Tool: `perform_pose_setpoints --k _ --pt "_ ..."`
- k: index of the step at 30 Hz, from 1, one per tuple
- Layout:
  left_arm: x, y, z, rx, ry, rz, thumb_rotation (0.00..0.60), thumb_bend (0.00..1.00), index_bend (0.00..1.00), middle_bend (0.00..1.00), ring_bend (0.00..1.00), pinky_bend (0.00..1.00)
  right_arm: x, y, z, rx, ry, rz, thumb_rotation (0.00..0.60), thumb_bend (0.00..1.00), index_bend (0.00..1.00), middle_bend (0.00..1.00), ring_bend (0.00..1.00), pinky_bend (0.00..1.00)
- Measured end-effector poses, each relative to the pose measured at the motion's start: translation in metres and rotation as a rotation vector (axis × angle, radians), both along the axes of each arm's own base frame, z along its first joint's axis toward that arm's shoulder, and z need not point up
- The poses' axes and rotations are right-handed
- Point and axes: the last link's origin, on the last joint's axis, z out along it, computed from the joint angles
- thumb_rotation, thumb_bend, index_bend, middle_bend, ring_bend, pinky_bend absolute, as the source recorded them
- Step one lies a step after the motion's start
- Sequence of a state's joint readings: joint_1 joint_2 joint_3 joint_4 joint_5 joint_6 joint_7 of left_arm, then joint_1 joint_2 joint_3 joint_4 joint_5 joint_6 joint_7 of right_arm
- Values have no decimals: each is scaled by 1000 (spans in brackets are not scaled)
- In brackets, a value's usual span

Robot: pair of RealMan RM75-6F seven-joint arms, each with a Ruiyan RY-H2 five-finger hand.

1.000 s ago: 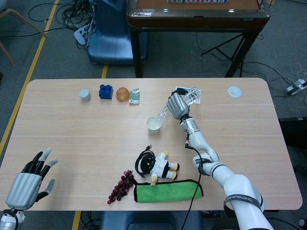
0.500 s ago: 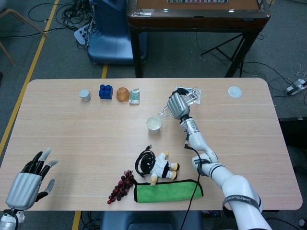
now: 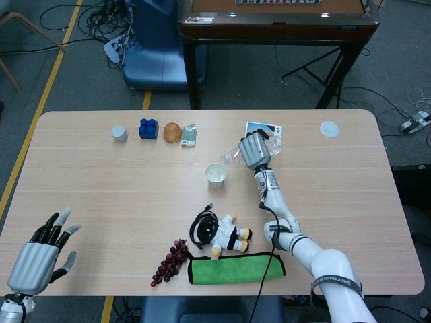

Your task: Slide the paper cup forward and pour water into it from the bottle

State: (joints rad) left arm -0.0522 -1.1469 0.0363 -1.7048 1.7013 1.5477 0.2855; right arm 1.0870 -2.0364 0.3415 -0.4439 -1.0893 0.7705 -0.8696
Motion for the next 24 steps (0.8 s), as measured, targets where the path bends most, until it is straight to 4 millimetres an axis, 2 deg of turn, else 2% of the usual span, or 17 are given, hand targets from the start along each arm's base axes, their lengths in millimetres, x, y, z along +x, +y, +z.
perform_pose_setpoints --k 8,24 --pt "0 0 0 1 5 3 600 358 251 32 41 228 -3 6 -5 45 -194 -39 600 192 608 630 468 507" --pt "-1 0 -2 4 26 6 600 357 251 35 42 228 -20 24 8 78 -835 -160 600 192 608 630 468 507"
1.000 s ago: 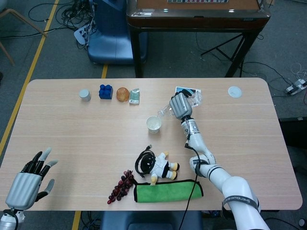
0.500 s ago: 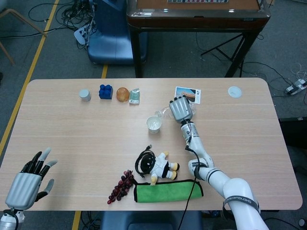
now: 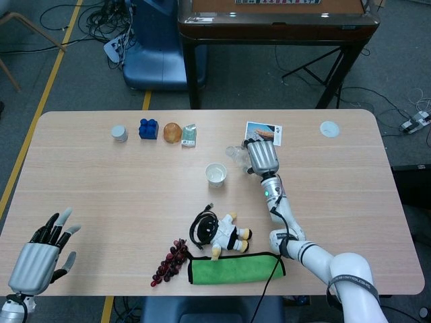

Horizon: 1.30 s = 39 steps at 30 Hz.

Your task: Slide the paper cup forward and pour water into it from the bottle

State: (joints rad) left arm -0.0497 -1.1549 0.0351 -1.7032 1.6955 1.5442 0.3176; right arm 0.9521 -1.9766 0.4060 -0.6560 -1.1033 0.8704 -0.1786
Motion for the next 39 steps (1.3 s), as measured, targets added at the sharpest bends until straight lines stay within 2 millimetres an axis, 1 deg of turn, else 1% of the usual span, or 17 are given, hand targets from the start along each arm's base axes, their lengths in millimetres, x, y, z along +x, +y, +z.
perform_pose_setpoints --k 6,9,18,21,25,29,31,34,39 --pt "-1 1 -2 -2 7 4 600 358 252 35 42 229 -16 15 7 25 -170 -44 600 189 608 630 468 507" --pt "-1 1 -3 -5 10 5 600 358 252 36 42 228 -25 24 11 43 -248 -68 600 171 608 630 468 507" --pt "-2 2 -3 -1 5 9 600 358 254 37 42 229 -50 48 15 97 -406 -106 600 131 608 608 468 507" --pt "-1 2 -3 2 -9 -1 600 358 256 38 43 237 -57 55 15 113 -450 -121 600 121 608 603 467 507" --pt "0 1 -2 7 -24 -15 600 358 263 38 43 244 -66 61 15 133 -462 -133 600 109 608 592 459 507" --pt "-1 1 -3 5 -22 -13 600 358 265 38 43 244 -72 63 14 155 -464 -147 600 68 600 550 424 505" --pt "-1 2 -3 4 -20 -12 600 358 266 38 43 244 -74 63 14 167 -458 -150 600 38 571 516 390 492" --pt "-1 2 -3 4 -20 -14 600 358 266 39 43 244 -75 63 14 183 -456 -153 600 3 494 442 329 449" --pt "-2 2 -3 5 -20 -16 600 358 269 42 44 244 -77 63 14 215 -444 -154 600 0 302 280 198 351"
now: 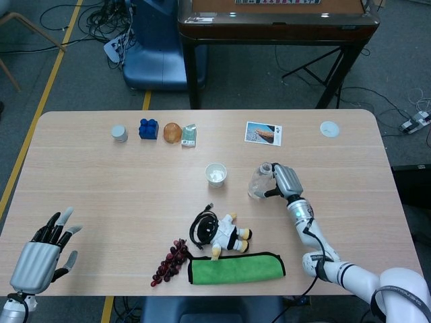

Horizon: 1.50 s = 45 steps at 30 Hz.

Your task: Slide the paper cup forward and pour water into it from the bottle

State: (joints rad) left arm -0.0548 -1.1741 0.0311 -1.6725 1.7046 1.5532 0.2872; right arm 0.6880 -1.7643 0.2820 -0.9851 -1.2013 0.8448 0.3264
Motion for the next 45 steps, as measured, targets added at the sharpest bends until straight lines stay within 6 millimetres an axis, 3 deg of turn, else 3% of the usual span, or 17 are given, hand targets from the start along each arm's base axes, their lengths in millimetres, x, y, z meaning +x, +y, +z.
perform_pose_setpoints --k 5,14,23,29,36,45 --pt "0 0 0 2 0 -6 600 358 273 48 49 245 -3 1 5 31 18 3 600 0 140 155 102 270" --pt "-1 0 -2 -3 3 -8 600 358 276 52 53 247 -6 2 21 1 81 10 600 0 117 129 81 267" --pt "1 0 -8 -20 6 -18 600 358 274 57 54 248 -13 19 64 -74 226 49 600 0 117 129 80 267" --pt "4 3 -9 -8 -4 -25 600 358 254 61 61 256 -24 49 107 -124 326 45 600 0 117 129 80 267" --pt "3 6 -7 16 -18 -25 600 358 190 61 62 259 -49 103 154 -171 447 -14 600 0 117 129 80 267" --pt "-2 18 -5 37 -23 4 600 358 143 61 62 260 -68 160 178 -213 558 -40 600 0 117 130 80 267"
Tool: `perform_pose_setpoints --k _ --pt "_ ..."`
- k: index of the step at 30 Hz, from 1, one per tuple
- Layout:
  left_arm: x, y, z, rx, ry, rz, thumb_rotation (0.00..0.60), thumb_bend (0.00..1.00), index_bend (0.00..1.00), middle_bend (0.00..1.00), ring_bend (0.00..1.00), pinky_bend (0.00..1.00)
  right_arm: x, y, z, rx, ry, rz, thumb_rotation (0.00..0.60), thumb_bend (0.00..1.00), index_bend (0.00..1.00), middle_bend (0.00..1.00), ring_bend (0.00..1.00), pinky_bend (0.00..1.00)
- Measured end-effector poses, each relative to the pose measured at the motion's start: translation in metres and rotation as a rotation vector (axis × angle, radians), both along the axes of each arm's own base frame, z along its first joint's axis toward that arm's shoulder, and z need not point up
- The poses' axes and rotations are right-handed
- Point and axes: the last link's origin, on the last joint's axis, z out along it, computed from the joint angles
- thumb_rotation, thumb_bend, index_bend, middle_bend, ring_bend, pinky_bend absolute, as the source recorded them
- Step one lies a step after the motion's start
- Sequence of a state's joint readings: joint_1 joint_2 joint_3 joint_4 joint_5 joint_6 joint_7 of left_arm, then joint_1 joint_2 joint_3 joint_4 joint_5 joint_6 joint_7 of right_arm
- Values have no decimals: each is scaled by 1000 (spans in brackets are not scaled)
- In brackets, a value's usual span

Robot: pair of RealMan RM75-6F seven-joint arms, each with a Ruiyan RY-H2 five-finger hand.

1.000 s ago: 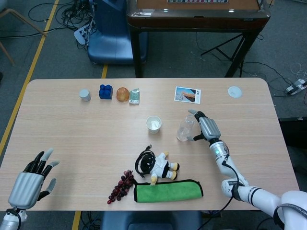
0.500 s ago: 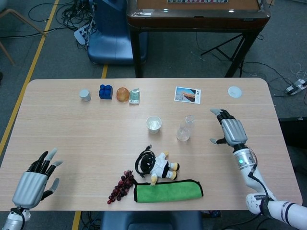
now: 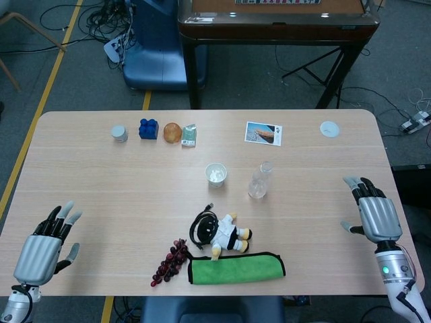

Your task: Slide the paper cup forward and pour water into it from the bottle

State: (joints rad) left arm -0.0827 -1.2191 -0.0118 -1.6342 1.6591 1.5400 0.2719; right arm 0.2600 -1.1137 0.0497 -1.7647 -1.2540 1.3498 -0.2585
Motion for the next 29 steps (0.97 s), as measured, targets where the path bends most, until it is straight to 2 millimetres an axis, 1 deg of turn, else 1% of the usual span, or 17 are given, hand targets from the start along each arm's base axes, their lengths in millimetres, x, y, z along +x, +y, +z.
perform_pose_setpoints --k 4,9,11,15,21,29 --pt "-3 3 1 -4 -1 14 600 358 108 61 62 260 -9 19 2 -3 42 -22 600 0 117 130 80 266" --pt "-5 4 3 4 -3 21 600 358 96 49 61 260 -16 37 5 -19 66 -33 600 0 117 138 80 267" --pt "-6 4 3 2 -3 25 600 358 93 20 61 260 -17 43 5 -25 74 -27 600 0 117 146 80 266" --pt "-6 4 3 10 -4 31 600 358 88 1 61 259 -16 55 7 -36 95 -3 600 0 117 152 80 267" --pt "-5 4 3 20 6 25 600 358 88 0 61 259 -5 65 14 -52 79 44 600 0 122 158 80 267" --pt "-4 3 8 37 3 20 600 358 88 0 61 259 -4 68 22 -59 32 45 600 0 122 158 80 267"
